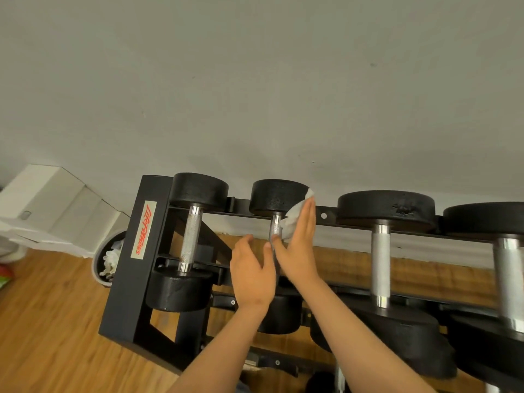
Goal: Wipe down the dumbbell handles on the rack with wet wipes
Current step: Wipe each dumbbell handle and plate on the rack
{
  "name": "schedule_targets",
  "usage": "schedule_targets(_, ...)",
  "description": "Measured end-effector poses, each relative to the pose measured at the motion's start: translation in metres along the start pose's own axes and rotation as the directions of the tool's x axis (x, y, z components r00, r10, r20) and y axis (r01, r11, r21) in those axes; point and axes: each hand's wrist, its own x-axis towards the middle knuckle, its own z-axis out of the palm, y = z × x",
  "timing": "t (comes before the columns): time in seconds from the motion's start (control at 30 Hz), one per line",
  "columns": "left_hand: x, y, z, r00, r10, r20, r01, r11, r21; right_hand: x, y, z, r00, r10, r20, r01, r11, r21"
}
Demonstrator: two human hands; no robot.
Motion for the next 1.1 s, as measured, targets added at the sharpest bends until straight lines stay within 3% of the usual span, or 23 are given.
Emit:
schedule_targets(0.17,0.000,-0.002,0.001,1.000,-0.009,-0.002,0.009,1.000,0.001,0.015,-0.001,0.007,0.988,0.135,-0.072,-0.123,0.981,0.147)
schedule_targets(0.4,0.000,-0.002,0.001,0.999,-0.034,-0.010,0.034,0.999,-0.036,0.010,0.009,0.005,0.966,0.258,0.006,-0.243,0.902,0.356)
schedule_targets(0.63,0.000,0.001,-0.001,0.999,-0.049,-0.005,0.048,0.999,-0.018,0.016,0.001,0.002,0.947,0.321,-0.026,-0.283,0.869,0.406)
schedule_targets(0.87,0.002,-0.003,0.000,1.000,-0.026,0.010,0.025,1.000,0.016,0.018,-0.014,0.004,0.994,0.033,-0.103,-0.022,0.995,0.098)
schedule_targets(1.1,0.002,-0.002,-0.001,1.000,-0.007,0.018,0.007,1.000,0.017,0.024,-0.024,-0.005,0.984,-0.175,0.022,0.175,0.955,-0.239)
